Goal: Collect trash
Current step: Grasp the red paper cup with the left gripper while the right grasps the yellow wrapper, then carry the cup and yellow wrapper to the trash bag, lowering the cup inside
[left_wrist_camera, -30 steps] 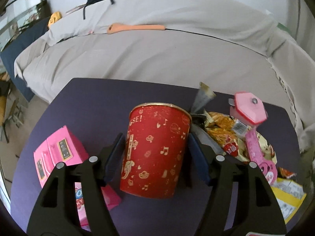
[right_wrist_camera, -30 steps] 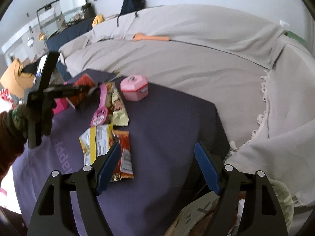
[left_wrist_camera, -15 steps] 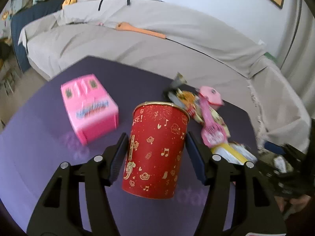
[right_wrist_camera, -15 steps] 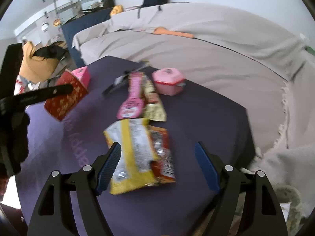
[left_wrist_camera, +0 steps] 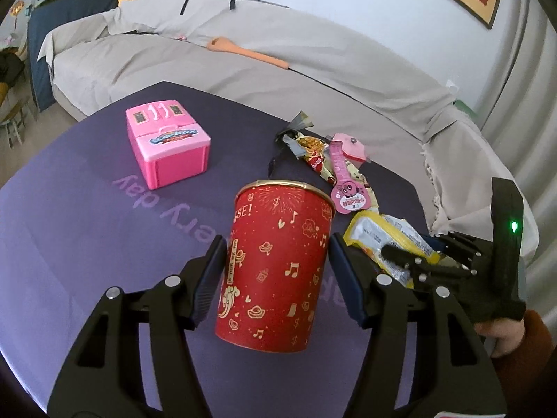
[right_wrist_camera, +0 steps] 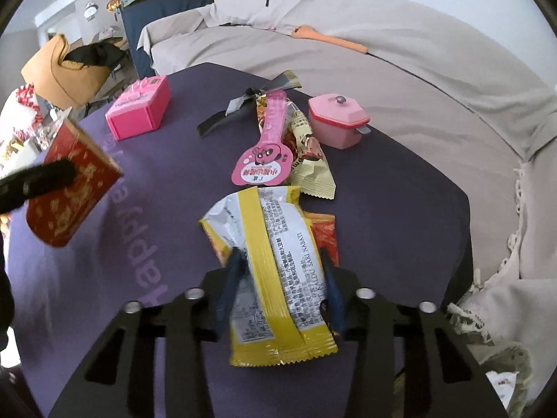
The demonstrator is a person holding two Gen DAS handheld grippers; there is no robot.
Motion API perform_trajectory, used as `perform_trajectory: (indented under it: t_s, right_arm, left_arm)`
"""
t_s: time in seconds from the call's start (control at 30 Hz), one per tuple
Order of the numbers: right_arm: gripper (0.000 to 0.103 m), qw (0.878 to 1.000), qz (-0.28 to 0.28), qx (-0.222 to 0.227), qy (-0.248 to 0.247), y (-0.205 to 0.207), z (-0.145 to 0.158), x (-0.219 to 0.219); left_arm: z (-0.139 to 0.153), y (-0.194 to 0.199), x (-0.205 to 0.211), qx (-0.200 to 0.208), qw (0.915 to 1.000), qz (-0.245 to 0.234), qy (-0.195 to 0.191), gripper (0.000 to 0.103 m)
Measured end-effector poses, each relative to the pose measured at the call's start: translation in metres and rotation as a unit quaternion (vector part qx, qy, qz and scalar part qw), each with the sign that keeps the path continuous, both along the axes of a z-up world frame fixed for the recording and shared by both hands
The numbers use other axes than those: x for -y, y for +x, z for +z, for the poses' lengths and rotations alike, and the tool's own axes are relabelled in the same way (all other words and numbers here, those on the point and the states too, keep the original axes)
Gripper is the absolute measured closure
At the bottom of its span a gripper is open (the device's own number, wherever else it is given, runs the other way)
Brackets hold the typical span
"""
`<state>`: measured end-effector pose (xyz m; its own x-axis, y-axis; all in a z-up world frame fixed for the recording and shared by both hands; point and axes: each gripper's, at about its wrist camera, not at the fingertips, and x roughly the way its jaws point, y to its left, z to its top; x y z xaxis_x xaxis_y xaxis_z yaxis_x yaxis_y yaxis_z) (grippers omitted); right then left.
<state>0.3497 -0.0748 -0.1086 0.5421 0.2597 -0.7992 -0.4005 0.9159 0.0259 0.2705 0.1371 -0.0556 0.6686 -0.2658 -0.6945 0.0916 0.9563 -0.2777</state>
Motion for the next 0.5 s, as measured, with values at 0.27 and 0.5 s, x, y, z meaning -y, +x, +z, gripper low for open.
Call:
perform_trajectory:
  t_s: [0.27,0.5]
  right_arm:
    - [0.079,1.0,0.004,0.013,0.007,-0.024,0.032,0.001]
    - [0.08,0.999,0.0,0.036,0.034,-0.046,0.064,0.015]
  left_arm:
    - [0.014,-0.02,-0.01,0.01,0.9998,0.016,-0.011,0.046]
    - [0.039,-0.033,-0.007,0.025,0.9995,0.014,-0.01,0.046]
